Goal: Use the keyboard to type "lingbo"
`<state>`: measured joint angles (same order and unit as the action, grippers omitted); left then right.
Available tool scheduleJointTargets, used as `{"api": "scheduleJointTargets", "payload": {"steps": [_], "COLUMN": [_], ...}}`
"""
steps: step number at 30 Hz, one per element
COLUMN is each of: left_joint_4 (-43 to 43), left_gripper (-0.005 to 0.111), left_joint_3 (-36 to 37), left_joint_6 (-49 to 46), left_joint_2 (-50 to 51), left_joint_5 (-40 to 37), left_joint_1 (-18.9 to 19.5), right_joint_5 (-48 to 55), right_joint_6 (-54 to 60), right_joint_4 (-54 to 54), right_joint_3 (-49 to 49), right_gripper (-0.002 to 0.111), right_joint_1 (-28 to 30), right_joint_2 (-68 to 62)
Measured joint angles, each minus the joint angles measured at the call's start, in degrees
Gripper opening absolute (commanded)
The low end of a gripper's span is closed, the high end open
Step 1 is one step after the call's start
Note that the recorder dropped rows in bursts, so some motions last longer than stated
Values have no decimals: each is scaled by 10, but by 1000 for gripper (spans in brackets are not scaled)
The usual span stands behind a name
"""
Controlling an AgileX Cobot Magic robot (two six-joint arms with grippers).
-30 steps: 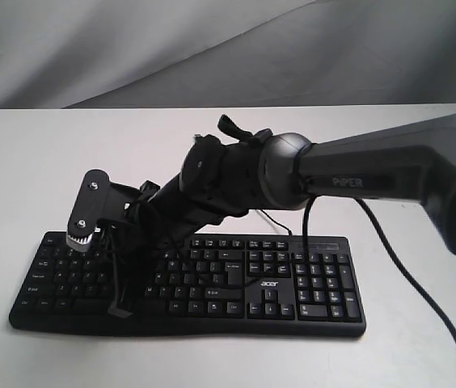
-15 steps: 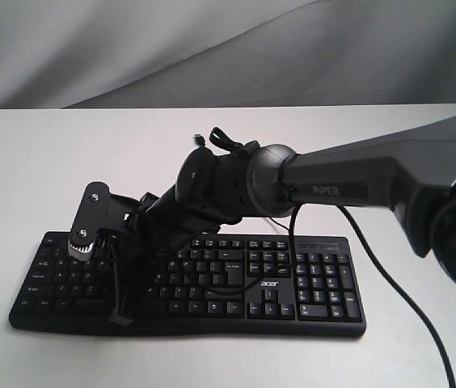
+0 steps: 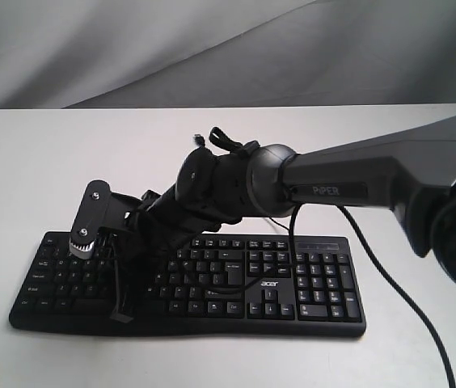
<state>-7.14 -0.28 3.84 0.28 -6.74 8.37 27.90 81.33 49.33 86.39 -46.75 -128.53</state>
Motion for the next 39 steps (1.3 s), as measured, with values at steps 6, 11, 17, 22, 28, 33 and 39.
{"api": "scheduleJointTargets", "payload": {"steps": [6,11,17,22,28,33,39], "left_joint_4": [0,0,0,0,0,0,0], "left_gripper": [1,1,1,1,1,1,1], "left_joint_3": [0,0,0,0,0,0,0], "left_joint_6": [0,0,0,0,0,0,0], "left_joint_2": [0,0,0,0,0,0,0], "left_joint_5": [0,0,0,0,0,0,0], "left_joint_1": [0,0,0,0,0,0,0], "right_joint_5": [0,0,0,0,-1,34,50], "right_joint_6": [-4,-4,-5,-5,-5,-27,-35], "right_joint_4": [-1,-1,-1,-1,-1,-22,-34], "right_joint_3": [0,0,0,0,0,0,-13], "right_gripper": [0,0,0,0,0,0,0], "right_joint_1": [0,0,0,0,0,0,0], "right_joint_2": [0,0,0,-2,-4,20,21]}}
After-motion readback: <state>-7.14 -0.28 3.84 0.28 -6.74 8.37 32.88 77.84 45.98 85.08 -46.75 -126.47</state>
